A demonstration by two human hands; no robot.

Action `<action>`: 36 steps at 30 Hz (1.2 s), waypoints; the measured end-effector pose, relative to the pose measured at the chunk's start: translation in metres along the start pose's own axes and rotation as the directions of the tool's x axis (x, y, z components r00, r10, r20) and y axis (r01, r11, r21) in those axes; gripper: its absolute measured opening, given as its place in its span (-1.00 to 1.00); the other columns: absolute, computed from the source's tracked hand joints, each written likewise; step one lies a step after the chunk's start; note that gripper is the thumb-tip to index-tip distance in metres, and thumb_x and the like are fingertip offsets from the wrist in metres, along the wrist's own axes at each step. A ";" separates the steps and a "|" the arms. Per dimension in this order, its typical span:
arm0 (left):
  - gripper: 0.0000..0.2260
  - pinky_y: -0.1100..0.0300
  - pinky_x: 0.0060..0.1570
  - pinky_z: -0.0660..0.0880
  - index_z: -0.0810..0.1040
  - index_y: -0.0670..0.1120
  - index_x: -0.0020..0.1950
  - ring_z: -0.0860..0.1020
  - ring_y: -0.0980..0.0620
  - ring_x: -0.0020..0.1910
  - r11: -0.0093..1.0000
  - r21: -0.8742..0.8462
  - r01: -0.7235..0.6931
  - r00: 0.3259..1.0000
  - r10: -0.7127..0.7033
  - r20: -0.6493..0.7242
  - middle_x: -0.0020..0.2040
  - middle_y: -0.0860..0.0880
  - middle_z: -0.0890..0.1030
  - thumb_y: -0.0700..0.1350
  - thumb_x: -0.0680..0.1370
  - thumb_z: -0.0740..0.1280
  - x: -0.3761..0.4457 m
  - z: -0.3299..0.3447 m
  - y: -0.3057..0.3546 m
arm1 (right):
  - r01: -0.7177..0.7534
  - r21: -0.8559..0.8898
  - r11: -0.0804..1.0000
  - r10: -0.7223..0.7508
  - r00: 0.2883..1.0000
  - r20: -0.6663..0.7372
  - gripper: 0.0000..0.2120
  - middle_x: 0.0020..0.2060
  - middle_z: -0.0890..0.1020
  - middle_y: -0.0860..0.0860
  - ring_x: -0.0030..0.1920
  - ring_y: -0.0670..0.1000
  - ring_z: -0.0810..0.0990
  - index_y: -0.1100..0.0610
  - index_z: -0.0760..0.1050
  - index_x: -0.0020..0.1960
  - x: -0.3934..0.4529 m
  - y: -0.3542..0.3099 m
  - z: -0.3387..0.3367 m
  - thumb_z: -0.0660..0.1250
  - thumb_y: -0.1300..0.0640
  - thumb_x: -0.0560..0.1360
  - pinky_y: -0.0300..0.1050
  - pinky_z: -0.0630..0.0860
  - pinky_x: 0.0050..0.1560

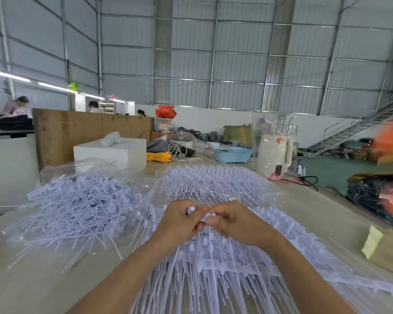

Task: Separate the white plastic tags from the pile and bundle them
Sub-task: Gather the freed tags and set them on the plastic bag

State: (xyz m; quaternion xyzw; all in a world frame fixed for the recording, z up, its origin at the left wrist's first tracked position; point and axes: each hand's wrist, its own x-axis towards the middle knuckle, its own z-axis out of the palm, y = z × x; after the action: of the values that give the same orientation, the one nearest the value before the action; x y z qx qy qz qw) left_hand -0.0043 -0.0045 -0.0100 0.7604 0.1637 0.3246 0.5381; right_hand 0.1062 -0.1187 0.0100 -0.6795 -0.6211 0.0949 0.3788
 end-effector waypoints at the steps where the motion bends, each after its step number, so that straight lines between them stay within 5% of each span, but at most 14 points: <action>1: -0.68 0.39 -0.60 0.24 0.44 -0.17 -0.36 0.32 0.18 -0.66 1.000 0.006 0.016 1.000 -0.016 0.011 -0.60 0.05 0.45 -0.10 0.57 0.31 0.000 0.000 0.000 | 0.004 0.002 1.000 -0.004 1.000 -0.004 -0.81 -0.46 0.42 0.03 -0.46 -0.06 0.34 0.25 0.60 -0.16 0.000 0.000 0.001 0.29 0.20 0.55 -0.23 0.33 -0.36; 7: -0.73 0.40 -0.63 0.12 0.47 -0.18 -0.31 0.22 0.16 -0.66 0.989 -0.110 0.096 0.984 -0.077 0.163 -0.56 -0.01 0.39 -0.13 0.58 0.29 0.000 -0.013 0.003 | 0.029 -0.021 0.999 -0.029 1.000 -0.009 -0.87 -0.57 0.37 -0.15 -0.53 -0.14 0.26 0.26 0.62 -0.09 0.002 0.000 0.003 0.32 0.24 0.53 -0.35 0.21 -0.43; 10: -0.74 0.40 -0.63 0.10 0.50 -0.15 -0.31 0.19 0.15 -0.65 0.985 -0.133 0.114 0.957 -0.072 0.283 -0.54 0.00 0.37 -0.12 0.57 0.29 -0.001 -0.019 0.005 | 0.028 0.018 0.999 -0.029 0.998 0.057 -0.83 -0.48 0.43 -0.08 -0.45 -0.09 0.29 0.02 0.61 -0.18 0.000 -0.004 -0.002 0.34 0.23 0.52 -0.33 0.26 -0.40; 13: -0.74 0.42 -0.67 0.12 0.52 -0.06 -0.40 0.19 0.18 -0.68 0.967 -0.226 0.117 0.924 -0.023 0.382 -0.55 0.03 0.35 -0.09 0.51 0.29 -0.002 -0.032 0.010 | -0.017 -0.107 0.994 0.031 0.991 0.128 -0.90 -0.32 0.56 0.08 -0.35 -0.12 0.42 0.14 0.63 -0.15 -0.005 -0.002 -0.012 0.35 0.20 0.51 -0.36 0.36 -0.26; 16: -0.76 0.40 -0.72 0.16 0.52 -0.08 -0.41 0.21 0.20 -0.69 0.875 -0.462 0.144 0.966 -0.023 0.257 -0.56 0.04 0.35 -0.06 0.45 0.27 0.007 -0.043 0.010 | -0.037 -0.042 0.998 0.033 0.995 -0.098 -0.86 -0.30 0.58 0.17 -0.36 -0.07 0.42 0.22 0.62 -0.13 -0.011 0.001 -0.022 0.31 0.21 0.53 -0.24 0.37 -0.28; 19: -0.75 0.39 -0.71 0.17 0.47 -0.17 -0.28 0.24 0.19 -0.67 0.819 -0.538 0.201 0.980 -0.169 0.109 -0.51 0.01 0.41 -0.09 0.56 0.25 0.019 -0.044 -0.003 | 0.042 0.119 0.992 0.015 0.896 -0.443 -0.80 -0.35 0.48 0.11 -0.40 -0.10 0.36 0.04 0.58 -0.11 -0.013 -0.007 -0.034 0.24 0.24 0.56 -0.30 0.36 -0.37; 23: -0.86 0.36 -0.67 0.30 0.56 -0.27 -0.12 0.38 0.16 -0.63 0.849 -0.380 0.368 0.930 -0.329 0.167 -0.43 -0.07 0.59 -0.26 0.58 0.26 0.017 -0.033 -0.019 | 0.115 0.050 0.992 -0.068 0.828 -0.556 -0.76 -0.38 0.44 0.03 -0.47 -0.23 0.38 -0.03 0.54 -0.10 -0.012 -0.022 -0.044 0.20 0.25 0.58 -0.45 0.31 -0.42; 28: -0.92 0.35 -0.59 0.37 0.57 -0.27 -0.11 0.43 0.15 -0.61 0.927 -0.136 0.350 0.934 -0.336 0.119 -0.50 -0.04 0.59 -0.28 0.55 0.32 0.011 -0.020 -0.024 | 0.126 -0.113 0.985 -0.167 0.836 -0.523 -0.74 -0.48 0.45 -0.16 -0.44 -0.10 0.35 -0.18 0.48 -0.11 0.007 -0.037 -0.054 0.15 0.15 0.59 -0.31 0.34 -0.41; 33: -0.94 0.33 -0.55 0.43 0.56 -0.33 -0.10 0.49 0.12 -0.57 0.910 -0.179 0.374 0.926 -0.356 0.129 -0.37 -0.15 0.65 -0.36 0.53 0.30 0.011 -0.024 -0.021 | 0.168 0.317 0.933 0.066 0.787 -0.613 -0.70 -0.47 0.39 -0.09 -0.49 -0.14 0.33 0.06 0.57 -0.04 0.031 -0.046 -0.086 0.08 0.03 0.63 -0.33 0.34 -0.48; 36: -0.93 0.32 -0.53 0.45 0.55 -0.31 -0.10 0.52 0.10 -0.54 0.891 -0.217 0.398 0.916 -0.375 0.140 -0.30 -0.18 0.67 -0.39 0.54 0.28 0.012 -0.024 -0.021 | 0.126 0.277 0.952 0.060 0.814 -0.577 -0.71 -0.37 0.44 0.00 -0.40 -0.07 0.35 0.04 0.54 -0.13 0.042 -0.050 -0.086 0.11 -0.02 0.61 -0.25 0.36 -0.37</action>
State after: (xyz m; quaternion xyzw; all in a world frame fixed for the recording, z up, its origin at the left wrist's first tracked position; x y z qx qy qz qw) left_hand -0.0093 0.0279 -0.0208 0.6561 0.2455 0.1922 0.6873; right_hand 0.1277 -0.1175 0.1157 -0.5987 -0.4661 -0.0289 0.6508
